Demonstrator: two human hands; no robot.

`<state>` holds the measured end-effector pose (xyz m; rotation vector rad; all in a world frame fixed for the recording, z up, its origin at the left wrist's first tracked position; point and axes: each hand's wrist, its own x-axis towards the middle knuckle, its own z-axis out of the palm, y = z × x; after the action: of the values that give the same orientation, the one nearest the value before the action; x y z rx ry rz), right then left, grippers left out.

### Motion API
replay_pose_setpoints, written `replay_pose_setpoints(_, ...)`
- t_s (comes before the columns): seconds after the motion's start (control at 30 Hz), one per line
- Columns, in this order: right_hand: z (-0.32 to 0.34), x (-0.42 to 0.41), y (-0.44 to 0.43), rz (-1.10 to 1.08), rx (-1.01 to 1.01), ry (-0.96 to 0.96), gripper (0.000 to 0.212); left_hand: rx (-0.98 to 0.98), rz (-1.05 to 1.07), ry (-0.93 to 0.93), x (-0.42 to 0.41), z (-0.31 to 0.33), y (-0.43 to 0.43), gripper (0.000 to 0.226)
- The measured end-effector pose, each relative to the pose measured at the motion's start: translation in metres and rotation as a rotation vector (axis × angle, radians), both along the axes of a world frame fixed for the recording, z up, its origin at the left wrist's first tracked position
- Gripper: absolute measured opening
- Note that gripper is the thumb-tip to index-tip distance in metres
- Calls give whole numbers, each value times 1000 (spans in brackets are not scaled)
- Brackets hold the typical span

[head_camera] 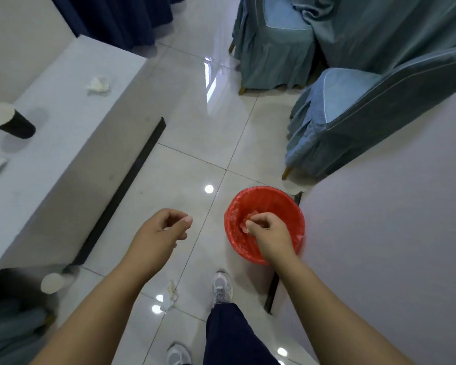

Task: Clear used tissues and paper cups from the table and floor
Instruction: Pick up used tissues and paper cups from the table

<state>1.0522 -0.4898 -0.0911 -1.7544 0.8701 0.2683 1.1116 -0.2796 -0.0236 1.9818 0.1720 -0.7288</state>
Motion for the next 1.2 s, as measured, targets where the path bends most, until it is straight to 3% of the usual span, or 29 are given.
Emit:
replay_pose_setpoints(0.37, 123, -80, 215, 529, 115, -378, 6, -91, 478, -191, -176, 74, 194, 8)
replay_pose_setpoints(0.67, 182, -150, 382, 1071, 307, -496, 9, -158, 1102, -372, -323, 118, 323, 6)
replay_pose_setpoints(0.97, 208, -222, 495, 1601, 510, -470, 5, -54, 1704, -517, -462, 134, 349, 8)
replay_pose_setpoints(1.2, 212, -313, 554, 1946, 609, -457, 8, 85, 2046, -547, -569, 131, 329, 10)
